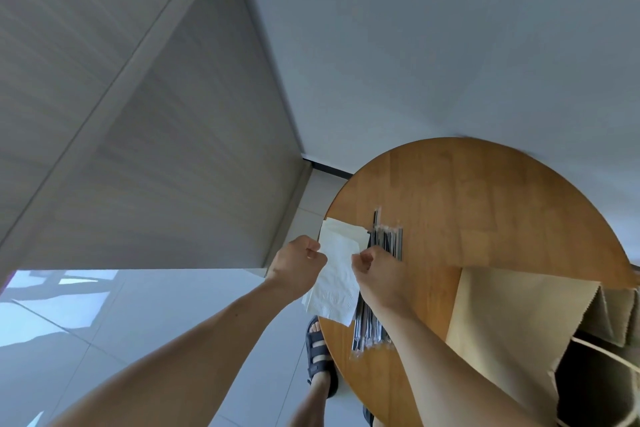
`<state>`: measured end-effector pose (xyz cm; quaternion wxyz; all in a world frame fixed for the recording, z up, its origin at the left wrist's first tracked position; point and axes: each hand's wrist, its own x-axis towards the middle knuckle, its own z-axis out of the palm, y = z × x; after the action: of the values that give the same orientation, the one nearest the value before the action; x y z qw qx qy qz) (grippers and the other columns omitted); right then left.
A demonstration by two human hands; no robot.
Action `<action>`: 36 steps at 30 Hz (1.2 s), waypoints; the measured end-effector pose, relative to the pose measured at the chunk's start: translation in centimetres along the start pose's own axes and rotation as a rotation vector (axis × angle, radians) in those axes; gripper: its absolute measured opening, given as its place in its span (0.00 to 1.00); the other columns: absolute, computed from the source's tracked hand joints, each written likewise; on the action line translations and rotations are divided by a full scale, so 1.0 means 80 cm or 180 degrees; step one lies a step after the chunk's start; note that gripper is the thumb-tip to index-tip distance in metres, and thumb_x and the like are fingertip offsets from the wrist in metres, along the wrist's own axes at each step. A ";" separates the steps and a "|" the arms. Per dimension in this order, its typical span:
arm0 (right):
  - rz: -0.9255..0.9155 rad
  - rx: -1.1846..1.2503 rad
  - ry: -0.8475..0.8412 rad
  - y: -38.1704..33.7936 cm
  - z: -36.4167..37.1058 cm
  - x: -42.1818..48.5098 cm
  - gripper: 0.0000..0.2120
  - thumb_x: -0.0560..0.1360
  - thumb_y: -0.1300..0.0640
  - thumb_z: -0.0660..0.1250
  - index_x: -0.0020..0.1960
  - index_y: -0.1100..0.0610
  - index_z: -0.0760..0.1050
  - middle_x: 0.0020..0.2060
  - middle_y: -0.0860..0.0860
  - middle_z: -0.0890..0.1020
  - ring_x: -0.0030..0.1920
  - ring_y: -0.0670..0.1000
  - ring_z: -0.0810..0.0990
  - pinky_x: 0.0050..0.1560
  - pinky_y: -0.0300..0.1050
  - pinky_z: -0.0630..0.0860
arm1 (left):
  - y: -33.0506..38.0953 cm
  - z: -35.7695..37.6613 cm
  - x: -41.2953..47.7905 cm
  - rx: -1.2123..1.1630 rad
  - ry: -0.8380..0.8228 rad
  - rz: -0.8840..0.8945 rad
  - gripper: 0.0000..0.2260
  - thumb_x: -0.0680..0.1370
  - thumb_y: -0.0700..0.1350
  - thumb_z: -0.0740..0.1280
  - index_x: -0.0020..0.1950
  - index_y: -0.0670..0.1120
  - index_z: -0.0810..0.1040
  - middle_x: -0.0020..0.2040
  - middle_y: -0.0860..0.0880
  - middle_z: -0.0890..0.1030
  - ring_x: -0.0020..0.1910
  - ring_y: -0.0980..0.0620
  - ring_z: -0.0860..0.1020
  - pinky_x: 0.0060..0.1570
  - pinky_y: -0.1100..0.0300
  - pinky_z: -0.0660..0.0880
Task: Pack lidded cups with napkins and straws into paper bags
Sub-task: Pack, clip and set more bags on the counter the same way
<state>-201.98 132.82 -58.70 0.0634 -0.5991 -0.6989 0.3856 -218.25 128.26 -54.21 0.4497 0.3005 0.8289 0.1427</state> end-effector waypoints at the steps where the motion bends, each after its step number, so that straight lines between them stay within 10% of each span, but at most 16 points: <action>1: -0.0021 0.0226 0.0011 -0.001 0.001 -0.003 0.07 0.78 0.51 0.67 0.42 0.52 0.77 0.35 0.43 0.81 0.35 0.43 0.79 0.36 0.39 0.77 | -0.001 0.000 0.000 0.0030 0.0020 -0.0018 0.14 0.77 0.45 0.63 0.63 0.48 0.75 0.51 0.55 0.76 0.44 0.58 0.74 0.36 0.69 0.68; 6: 0.0722 0.2487 -0.0298 -0.012 -0.005 -0.009 0.13 0.72 0.64 0.70 0.33 0.56 0.70 0.29 0.48 0.75 0.33 0.48 0.76 0.35 0.43 0.74 | -0.001 0.004 0.002 -0.0463 -0.0193 -0.0141 0.17 0.77 0.44 0.65 0.66 0.48 0.72 0.59 0.54 0.76 0.57 0.52 0.75 0.57 0.59 0.72; 10: 0.1036 0.3323 -0.0710 -0.015 -0.020 -0.011 0.09 0.69 0.62 0.71 0.34 0.56 0.71 0.36 0.56 0.80 0.38 0.54 0.80 0.36 0.49 0.75 | -0.001 0.009 -0.005 -0.1272 -0.0729 -0.0439 0.12 0.77 0.45 0.67 0.59 0.45 0.78 0.55 0.46 0.82 0.53 0.46 0.80 0.54 0.53 0.77; 14: 0.0999 0.3089 -0.0089 0.000 -0.026 -0.013 0.08 0.75 0.56 0.72 0.39 0.54 0.77 0.35 0.51 0.82 0.36 0.51 0.81 0.35 0.44 0.77 | -0.001 0.010 -0.012 -0.1534 -0.0738 -0.0514 0.04 0.77 0.41 0.69 0.51 0.43 0.82 0.50 0.44 0.84 0.50 0.44 0.82 0.48 0.54 0.80; 17: 0.1028 0.1459 0.0747 0.029 -0.028 -0.017 0.06 0.77 0.52 0.69 0.47 0.54 0.76 0.38 0.45 0.81 0.41 0.50 0.81 0.35 0.38 0.73 | 0.002 0.011 -0.017 -0.1519 -0.0607 -0.0535 0.05 0.79 0.43 0.68 0.52 0.44 0.82 0.51 0.44 0.84 0.51 0.42 0.82 0.54 0.48 0.80; 24: 0.1209 -0.0464 0.0049 0.066 -0.013 -0.030 0.05 0.79 0.49 0.64 0.50 0.49 0.76 0.32 0.41 0.76 0.30 0.42 0.73 0.26 0.37 0.63 | 0.019 0.023 -0.021 -0.1179 -0.0475 -0.0436 0.07 0.81 0.45 0.64 0.54 0.46 0.80 0.52 0.47 0.83 0.51 0.45 0.81 0.52 0.51 0.80; 36: 0.1003 0.0699 0.0635 0.035 -0.051 -0.044 0.05 0.77 0.54 0.66 0.43 0.50 0.77 0.33 0.42 0.78 0.38 0.49 0.79 0.30 0.35 0.66 | 0.055 0.019 -0.039 -0.0920 -0.0296 -0.0207 0.10 0.81 0.44 0.59 0.51 0.38 0.76 0.43 0.43 0.78 0.38 0.48 0.75 0.37 0.61 0.71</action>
<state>-196.58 131.52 -56.27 0.1361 -0.7256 -0.5406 0.4033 -214.03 129.65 -50.78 0.5305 0.2120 0.7873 0.2319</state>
